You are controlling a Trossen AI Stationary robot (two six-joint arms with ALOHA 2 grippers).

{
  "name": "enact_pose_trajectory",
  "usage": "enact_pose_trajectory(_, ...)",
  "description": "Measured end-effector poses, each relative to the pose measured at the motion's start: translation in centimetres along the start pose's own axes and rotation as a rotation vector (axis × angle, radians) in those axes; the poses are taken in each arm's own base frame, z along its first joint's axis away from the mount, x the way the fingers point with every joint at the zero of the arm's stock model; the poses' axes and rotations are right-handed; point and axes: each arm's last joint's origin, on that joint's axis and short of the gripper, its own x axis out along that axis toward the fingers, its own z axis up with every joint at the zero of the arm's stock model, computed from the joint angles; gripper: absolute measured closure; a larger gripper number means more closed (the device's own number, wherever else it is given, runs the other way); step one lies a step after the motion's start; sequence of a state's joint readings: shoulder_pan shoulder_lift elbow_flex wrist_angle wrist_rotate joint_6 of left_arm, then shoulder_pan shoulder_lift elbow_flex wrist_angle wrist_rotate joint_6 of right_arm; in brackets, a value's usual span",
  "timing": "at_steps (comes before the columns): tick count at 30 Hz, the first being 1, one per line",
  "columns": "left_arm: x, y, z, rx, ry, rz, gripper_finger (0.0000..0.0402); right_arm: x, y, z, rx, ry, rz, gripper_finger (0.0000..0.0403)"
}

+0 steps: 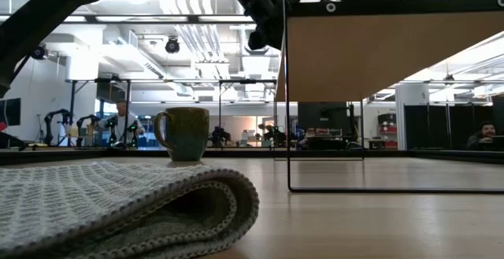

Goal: Stack small to large cups/mugs on shelf
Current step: Put the white mug on the shelf

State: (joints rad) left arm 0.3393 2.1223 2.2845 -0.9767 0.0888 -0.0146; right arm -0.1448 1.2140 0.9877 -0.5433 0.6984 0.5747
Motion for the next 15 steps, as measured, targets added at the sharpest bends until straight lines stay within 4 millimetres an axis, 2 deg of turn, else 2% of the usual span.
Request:
enact_pose_trajectory(9, 0.0, 0.1, 0.1, 0.003, -0.011, 0.001, 0.0401, 0.6, -0.1, -1.1, -0.011, 0.032, 0.006, 0.0394)
enact_pose_trajectory(15, 0.0, 0.1, 0.2, 0.006, -0.024, 0.002, 0.0401, 0.7, 0.0, -1.2, 0.002, 0.014, 0.017, 0.0394)
